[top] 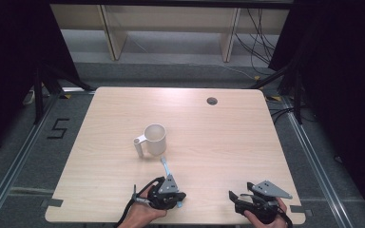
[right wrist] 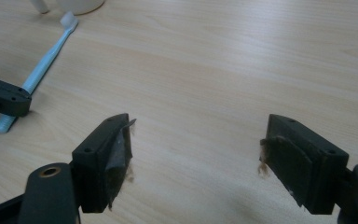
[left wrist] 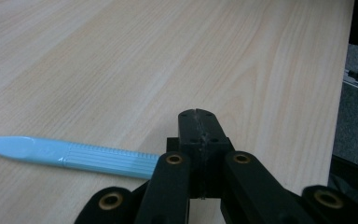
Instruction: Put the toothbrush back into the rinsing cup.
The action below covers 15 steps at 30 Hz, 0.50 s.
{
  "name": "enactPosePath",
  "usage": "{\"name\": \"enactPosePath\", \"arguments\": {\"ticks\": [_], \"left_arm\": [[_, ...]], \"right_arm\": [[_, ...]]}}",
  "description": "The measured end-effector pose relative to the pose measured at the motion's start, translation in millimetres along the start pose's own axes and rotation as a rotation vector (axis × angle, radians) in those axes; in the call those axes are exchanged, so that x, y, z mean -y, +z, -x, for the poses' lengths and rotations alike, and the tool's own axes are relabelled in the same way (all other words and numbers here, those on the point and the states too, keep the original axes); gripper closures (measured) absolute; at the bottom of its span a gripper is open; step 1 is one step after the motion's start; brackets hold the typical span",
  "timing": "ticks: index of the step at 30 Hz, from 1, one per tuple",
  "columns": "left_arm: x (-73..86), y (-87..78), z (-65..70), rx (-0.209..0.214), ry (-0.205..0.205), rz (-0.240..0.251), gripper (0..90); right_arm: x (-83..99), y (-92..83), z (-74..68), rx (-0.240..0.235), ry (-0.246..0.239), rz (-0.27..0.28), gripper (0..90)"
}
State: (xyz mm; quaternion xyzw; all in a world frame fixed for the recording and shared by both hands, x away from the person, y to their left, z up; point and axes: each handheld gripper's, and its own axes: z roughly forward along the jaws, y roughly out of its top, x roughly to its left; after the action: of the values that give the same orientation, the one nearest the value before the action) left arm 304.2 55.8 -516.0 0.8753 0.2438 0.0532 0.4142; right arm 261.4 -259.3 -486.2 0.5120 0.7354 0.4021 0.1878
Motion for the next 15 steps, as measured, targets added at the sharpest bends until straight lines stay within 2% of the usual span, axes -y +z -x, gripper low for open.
{"name": "enactPosePath", "arguments": {"ticks": [1, 2, 3, 4, 5, 7, 8, 9, 10, 11, 12, 13, 14, 15], "left_arm": [[1.5, -2.7, -0.7, -0.008, 0.019, -0.019, 89.4], [3.5, -3.3, 0.3, -0.006, 0.003, -0.004, 89.4], [5.2, -6.2, -1.1, -0.01, 0.014, -0.02, 89.4], [7.0, -7.9, -0.7, -0.005, -0.004, -0.012, 89.4], [8.8, -9.7, -1.3, -0.006, -0.008, -0.008, 89.3], [12.2, -14.7, -2.6, -0.005, -0.008, -0.02, 89.3], [13.6, -17.9, -3.8, -0.01, 0.009, -0.038, 89.3], [15.1, -20.2, -4.4, -0.012, 0.006, -0.039, 89.3], [16.8, -21.2, -3.7, -0.009, -0.012, -0.018, 89.3], [17.8, -24.6, -5.7, -0.01, 0.006, -0.03, 89.3], [19.1, -27.0, -6.2, -0.016, 0.006, -0.027, 89.3], [20.7, -28.3, -6.1, -0.016, -0.004, -0.017, 89.3], [22.0, -31.4, -8.1, -0.016, 0.013, -0.037, 89.3], [23.7, -33.2, -9.4, -0.027, 0.008, -0.035, 89.3]], "right_arm": [[-0.2, -0.1, -0.2, 0.0, 0.003, 0.0, 24.1], [-0.4, -1.0, -0.4, -0.011, 0.008, -0.001, 24.1], [-0.2, -0.6, 0.1, -0.01, 0.0, 0.0, 24.1], [-0.2, -0.4, 1.2, -0.004, -0.017, 0.009, 24.1], [0.1, -0.7, 0.2, -0.009, -0.001, -0.001, 24.1], [0.0, 0.3, -0.3, -0.014, 0.011, 0.016, 24.1], [0.1, 0.6, 0.3, -0.012, 0.005, 0.013, 24.1], [0.1, -0.1, 0.6, -0.004, -0.003, 0.001, 24.1], [-0.1, -0.2, -0.5, -0.002, 0.011, -0.005, 24.1], [-0.3, -1.1, -0.1, -0.007, 0.008, -0.004, 24.1], [0.0, 0.5, -0.2, -0.012, 0.013, 0.013, 24.1], [-0.2, -0.7, 0.1, -0.008, 0.008, -0.004, 24.1], [0.2, 0.2, 0.4, -0.007, 0.001, -0.002, 24.1], [0.0, 0.1, -0.5, -0.003, 0.011, -0.005, 24.0]]}}
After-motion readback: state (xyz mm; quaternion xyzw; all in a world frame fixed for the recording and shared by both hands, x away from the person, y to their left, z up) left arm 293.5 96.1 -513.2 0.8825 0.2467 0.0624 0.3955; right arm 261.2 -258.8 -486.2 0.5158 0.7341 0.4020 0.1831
